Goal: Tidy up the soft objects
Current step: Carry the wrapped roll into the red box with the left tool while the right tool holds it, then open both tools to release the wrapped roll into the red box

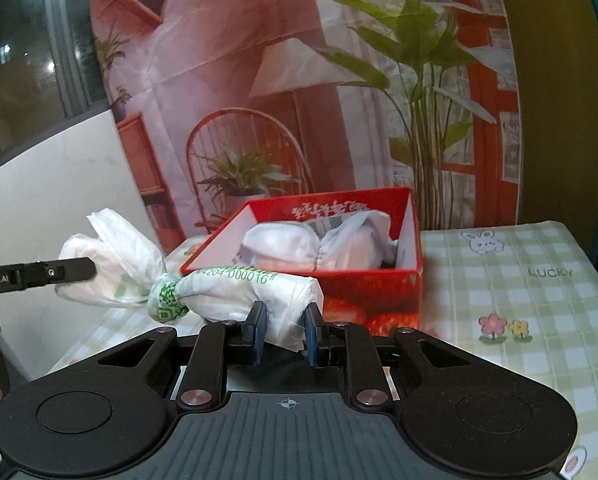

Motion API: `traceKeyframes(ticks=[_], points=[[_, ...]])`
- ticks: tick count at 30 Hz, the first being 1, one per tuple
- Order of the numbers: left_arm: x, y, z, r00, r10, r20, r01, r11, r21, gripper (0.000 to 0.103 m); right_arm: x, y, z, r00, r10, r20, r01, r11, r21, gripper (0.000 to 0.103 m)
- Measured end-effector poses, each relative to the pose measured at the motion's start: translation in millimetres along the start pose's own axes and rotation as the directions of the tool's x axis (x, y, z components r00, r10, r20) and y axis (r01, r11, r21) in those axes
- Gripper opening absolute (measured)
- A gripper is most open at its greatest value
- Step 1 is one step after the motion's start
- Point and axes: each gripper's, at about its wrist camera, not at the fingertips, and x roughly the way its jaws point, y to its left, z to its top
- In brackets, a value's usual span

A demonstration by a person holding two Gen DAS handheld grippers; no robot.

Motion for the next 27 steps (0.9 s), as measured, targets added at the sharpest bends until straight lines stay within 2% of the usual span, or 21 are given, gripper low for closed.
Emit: traceKeyframes(ticks=[6, 8, 12, 15, 18, 23, 27], points=[[54, 13, 25, 0.998, -0.019, -0.052, 0.018, 1.000, -0.011, 0.017, 35, -12, 37, 0.999, -0.045, 0.027, 0.047, 0.997, -0.059, 0.019], [75, 20, 28, 0.995, -0.019, -0.098, 0.015, 0.999, -0.040, 0.017, 48, -16, 48, 0.998, -0.065, 0.028, 0.067, 0.995, -0.078, 0.019], [112, 34, 27, 0.983, -0.033, -0.183, 0.008, 0.991, -0.132, 0.017, 80, -22, 60, 0.996, -0.091, -0.002, 0.091, 0.991, -0.098, 0.018], [134, 40, 29, 0.975, -0.022, -0.220, -0.009, 0.990, -0.140, 0.017, 106, -23, 62, 0.994, -0.103, -0.035, 0.098, 0.986, -0.133, 0.018], [159, 46, 32, 0.963, -0.011, -0.270, -0.027, 0.990, -0.136, 0.017, 131, -24, 63, 0.991, -0.113, -0.068, 0.101, 0.981, -0.167, 0.018], [200, 55, 35, 0.931, 0.020, -0.363, -0.070, 0.990, -0.126, 0.017, 165, -26, 63, 0.984, -0.130, -0.126, 0.102, 0.973, -0.206, 0.018], [225, 56, 30, 0.906, 0.035, -0.422, -0.092, 0.989, -0.115, 0.018, 192, -30, 58, 0.965, -0.185, -0.183, 0.139, 0.961, -0.240, 0.018]])
